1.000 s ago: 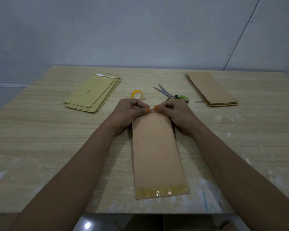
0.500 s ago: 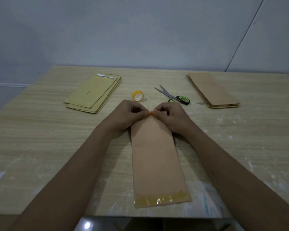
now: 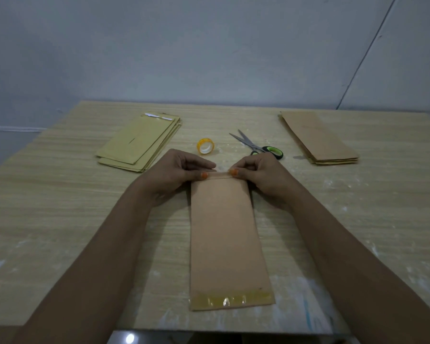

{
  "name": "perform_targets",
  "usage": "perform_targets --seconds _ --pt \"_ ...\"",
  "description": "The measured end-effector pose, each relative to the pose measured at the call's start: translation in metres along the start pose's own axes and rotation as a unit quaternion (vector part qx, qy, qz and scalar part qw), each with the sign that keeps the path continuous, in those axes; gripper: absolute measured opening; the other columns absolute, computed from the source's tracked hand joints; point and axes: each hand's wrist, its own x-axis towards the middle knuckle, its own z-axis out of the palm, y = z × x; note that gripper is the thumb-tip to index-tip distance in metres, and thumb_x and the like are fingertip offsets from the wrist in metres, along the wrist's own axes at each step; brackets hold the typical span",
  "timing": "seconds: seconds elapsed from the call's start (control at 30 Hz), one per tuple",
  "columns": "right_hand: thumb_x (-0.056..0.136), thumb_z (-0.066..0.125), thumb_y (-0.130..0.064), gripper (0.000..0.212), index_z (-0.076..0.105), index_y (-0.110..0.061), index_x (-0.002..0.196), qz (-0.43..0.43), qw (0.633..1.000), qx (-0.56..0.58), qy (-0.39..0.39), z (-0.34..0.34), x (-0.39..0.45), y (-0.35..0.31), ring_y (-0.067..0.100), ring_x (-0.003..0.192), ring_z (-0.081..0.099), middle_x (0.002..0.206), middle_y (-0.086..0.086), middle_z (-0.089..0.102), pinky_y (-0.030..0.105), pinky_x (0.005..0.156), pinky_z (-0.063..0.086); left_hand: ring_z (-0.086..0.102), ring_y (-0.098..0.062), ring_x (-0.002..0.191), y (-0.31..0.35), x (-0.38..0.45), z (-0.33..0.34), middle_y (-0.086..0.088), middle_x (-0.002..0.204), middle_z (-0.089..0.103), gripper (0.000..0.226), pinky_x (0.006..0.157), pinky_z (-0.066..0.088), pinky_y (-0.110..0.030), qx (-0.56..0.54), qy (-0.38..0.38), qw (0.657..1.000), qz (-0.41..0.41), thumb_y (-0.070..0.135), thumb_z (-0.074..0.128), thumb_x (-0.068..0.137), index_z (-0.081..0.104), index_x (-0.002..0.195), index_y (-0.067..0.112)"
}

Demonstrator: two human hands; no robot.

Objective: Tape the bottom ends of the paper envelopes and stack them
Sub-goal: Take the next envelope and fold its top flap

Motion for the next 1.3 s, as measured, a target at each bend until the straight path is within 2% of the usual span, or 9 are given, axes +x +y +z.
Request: perform_targets --seconds 0.17,0.37,0.5,0.63,0.73,0.87,1.0,1.1,1.3 --pt "0.083 0.074 -0.003 0.005 0.076 -0.007 0.083 -0.029 0.997 -0.051 0.045 0.004 0.005 0.003 0.008 0.07 0.065 0.075 0.006 0.073 0.022 0.068 0.051 0.069 -0.004 0.081 0.0 -0.001 -0.002 0.001 0.086 0.077 0.025 0.076 0.053 -0.014 0.029 0.017 0.999 0.009 -0.012 0.068 0.082 0.074 0.098 0.007" --pt "0.079 0.079 -0.004 0.006 0.076 -0.009 0.079 -0.036 0.993 -0.069 0.086 0.006 0.009 0.004 0.007 0.067 0.065 0.076 0.009 0.073 0.019 0.066 0.051 0.06 -0.004 0.056 0.0 0.001 0.0 -0.003 0.061 0.065 0.017 0.056 0.048 -0.014 0.018 0.081 0.997 0.007 -0.017 0.073 0.074 0.069 0.089 -0.009" --pt "0.081 0.077 -0.004 0.014 0.075 -0.017 0.075 -0.049 0.991 -0.078 0.096 0.007 0.011 0.003 0.007 0.069 0.065 0.076 0.005 0.074 0.019 0.067 0.05 0.06 -0.006 0.06 0.001 0.002 -0.003 -0.002 0.063 0.066 0.016 0.061 0.049 -0.015 0.04 0.086 0.995 0.032 -0.014 0.075 0.074 0.071 0.083 -0.001" --pt "0.078 0.08 -0.006 0.005 0.077 -0.009 0.08 -0.061 0.986 -0.102 0.115 0.007 0.011 0.003 0.008 0.068 0.065 0.076 0.007 0.074 0.021 0.068 0.052 0.06 -0.011 0.066 -0.007 0.005 -0.002 -0.007 0.068 0.066 0.016 0.062 0.047 -0.02 0.042 0.099 0.994 0.028 -0.009 0.076 0.076 0.072 0.084 0.005" --pt "0.076 0.081 -0.014 0.016 0.076 -0.011 0.091 -0.129 0.945 -0.262 0.145 0.011 0.013 0.006 0.006 0.073 0.063 0.079 0.001 0.071 0.022 0.073 0.048 0.058 -0.009 0.067 -0.014 0.008 0.001 0.001 0.07 0.067 0.018 0.063 0.043 -0.022 0.139 0.106 0.983 0.049 -0.003 0.076 0.08 0.072 0.083 0.014" --pt "0.074 0.071 -0.007 0.029 0.074 -0.011 0.102 -0.238 0.852 -0.448 0.134 0.024 0.011 0.008 0.031 0.095 0.061 0.095 0.008 0.068 0.038 0.082 0.049 0.062 0.001 0.068 -0.014 0.007 0.01 0.012 0.074 0.071 0.023 0.064 0.043 -0.012 0.243 0.085 0.963 0.077 -0.003 0.072 0.083 0.075 0.082 0.02" --pt "0.081 0.06 -0.006 0.031 0.078 -0.016 0.104 -0.23 0.835 -0.497 0.048 0.03 0.005 0.007 0.032 0.083 0.063 0.087 0.008 0.071 0.039 0.066 0.053 0.059 -0.013 0.085 -0.018 0.008 0.007 0.002 0.09 0.061 0.034 0.073 0.045 -0.018 0.279 0.07 0.952 0.103 -0.008 0.069 0.082 0.078 0.084 0.025" --pt "0.081 0.057 -0.01 0.032 0.078 -0.016 0.104 -0.226 0.83 -0.508 0.037 0.026 0.001 0.009 0.032 0.076 0.065 0.082 0.008 0.07 0.035 0.059 0.052 0.054 -0.017 0.086 -0.019 0.008 0.006 0.003 0.088 0.057 0.027 0.07 0.039 -0.011 0.337 0.055 0.931 0.126 -0.005 0.07 0.084 0.08 0.091 0.019" --pt "0.093 0.035 -0.044 0.057 0.065 -0.009 0.126 -0.18 0.812 -0.555 0.01 0.036 -0.019 0.006 0.029 0.104 0.065 0.124 0.011 0.067 0.034 0.083 0.051 0.061 -0.022 0.087 -0.023 0.004 0.0 0.001 0.091 0.063 0.019 0.076 0.052 -0.043 0.352 0.032 0.925 0.138 0.013 0.071 0.089 0.079 0.103 0.023"
